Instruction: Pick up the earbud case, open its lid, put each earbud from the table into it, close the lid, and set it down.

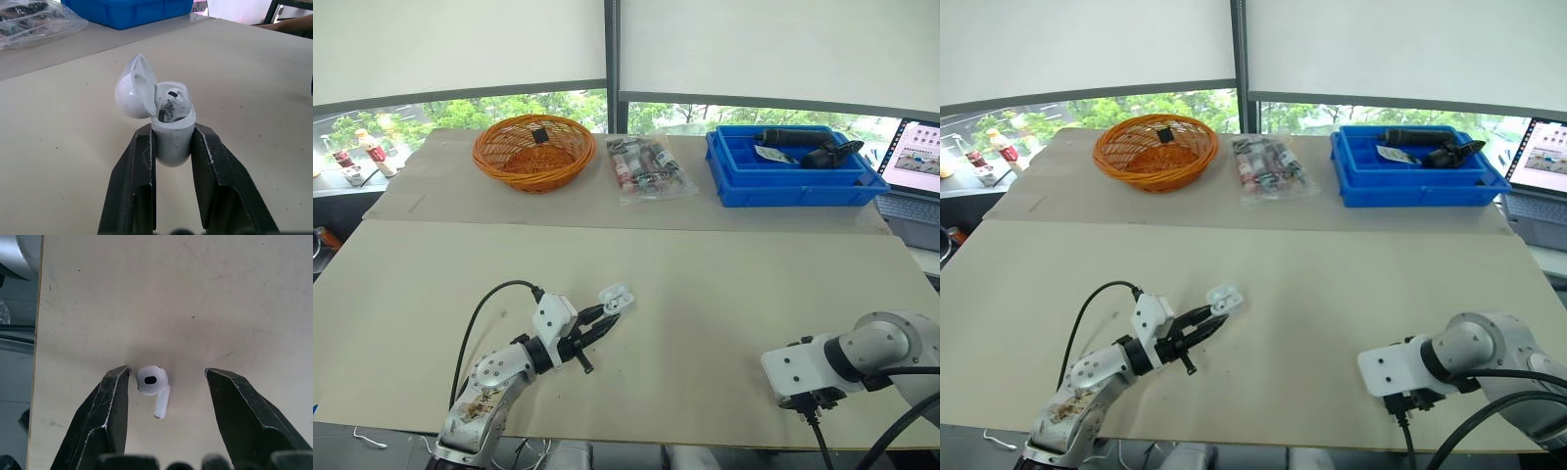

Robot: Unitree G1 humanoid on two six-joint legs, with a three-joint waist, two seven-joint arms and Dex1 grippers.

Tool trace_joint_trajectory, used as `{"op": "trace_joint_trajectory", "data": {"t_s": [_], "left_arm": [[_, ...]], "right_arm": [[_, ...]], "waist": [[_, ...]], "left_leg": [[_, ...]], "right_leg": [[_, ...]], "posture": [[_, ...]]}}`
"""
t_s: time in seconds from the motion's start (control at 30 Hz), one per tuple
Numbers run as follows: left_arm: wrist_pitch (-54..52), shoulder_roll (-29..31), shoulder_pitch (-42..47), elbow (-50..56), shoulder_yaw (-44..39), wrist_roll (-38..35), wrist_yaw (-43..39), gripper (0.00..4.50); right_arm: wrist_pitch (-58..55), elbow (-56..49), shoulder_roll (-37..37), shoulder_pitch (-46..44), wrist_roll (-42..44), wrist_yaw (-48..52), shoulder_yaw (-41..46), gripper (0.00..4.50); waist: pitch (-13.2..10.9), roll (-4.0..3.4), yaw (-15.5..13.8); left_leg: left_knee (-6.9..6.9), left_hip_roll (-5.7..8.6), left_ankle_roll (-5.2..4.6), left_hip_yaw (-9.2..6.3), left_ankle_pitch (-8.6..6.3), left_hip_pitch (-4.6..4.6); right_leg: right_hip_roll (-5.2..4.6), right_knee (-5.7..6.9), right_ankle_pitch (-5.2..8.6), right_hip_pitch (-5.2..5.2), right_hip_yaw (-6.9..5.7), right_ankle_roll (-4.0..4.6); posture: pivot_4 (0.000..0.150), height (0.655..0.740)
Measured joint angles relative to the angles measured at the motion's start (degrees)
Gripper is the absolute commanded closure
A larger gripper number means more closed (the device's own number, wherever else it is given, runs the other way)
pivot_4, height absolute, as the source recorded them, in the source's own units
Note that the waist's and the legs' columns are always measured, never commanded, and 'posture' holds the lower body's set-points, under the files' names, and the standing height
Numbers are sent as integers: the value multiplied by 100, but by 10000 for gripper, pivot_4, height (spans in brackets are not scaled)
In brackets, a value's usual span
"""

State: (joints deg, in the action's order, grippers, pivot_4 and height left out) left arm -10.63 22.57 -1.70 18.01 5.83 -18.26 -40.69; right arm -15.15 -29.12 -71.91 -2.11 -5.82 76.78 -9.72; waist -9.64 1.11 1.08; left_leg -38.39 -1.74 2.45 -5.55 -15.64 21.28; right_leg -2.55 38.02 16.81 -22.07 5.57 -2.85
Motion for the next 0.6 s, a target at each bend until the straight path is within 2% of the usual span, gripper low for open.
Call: {"op": "trace_joint_trajectory", "data": {"t_s": [0.23, 0.27, 0.47, 0.6], "left_arm": [[0, 0, 0, 0, 1, 0, 1, 39928], [0, -1, 1, 0, 1, 1, 1, 39929], [0, -16, 16, 0, 5, 1, 2, 39929], [0, -20, 31, 0, 7, 1, 2, 39929]], "right_arm": [[-36, 30, -12, -18, -44, 90, -33, 17691], [-50, 33, -12, -22, -49, 102, -39, 22868], [-113, 1, -9, -16, -43, 238, -83, 41480], [-149, -5, 3, -21, -29, 240, -82, 41500]], "waist": [[0, 0, -24], [0, 0, -26], [2, 4, 4], [2, 4, 2]], "left_leg": [[0, 0, 0, 0, 0, 0], [0, 1, 0, 0, 0, 0], [0, 0, 0, 0, 0, -1], [0, 0, 0, 0, 0, -2]], "right_leg": [[-1, -1, 0, 0, -1, 0], [-1, -1, 0, 0, -1, 0], [0, 0, 0, 1, -1, 0], [0, 1, 0, 1, -1, 0]], "posture": [[1500, 7136], [1500, 7136], [1500, 7136], [1500, 7136]]}}
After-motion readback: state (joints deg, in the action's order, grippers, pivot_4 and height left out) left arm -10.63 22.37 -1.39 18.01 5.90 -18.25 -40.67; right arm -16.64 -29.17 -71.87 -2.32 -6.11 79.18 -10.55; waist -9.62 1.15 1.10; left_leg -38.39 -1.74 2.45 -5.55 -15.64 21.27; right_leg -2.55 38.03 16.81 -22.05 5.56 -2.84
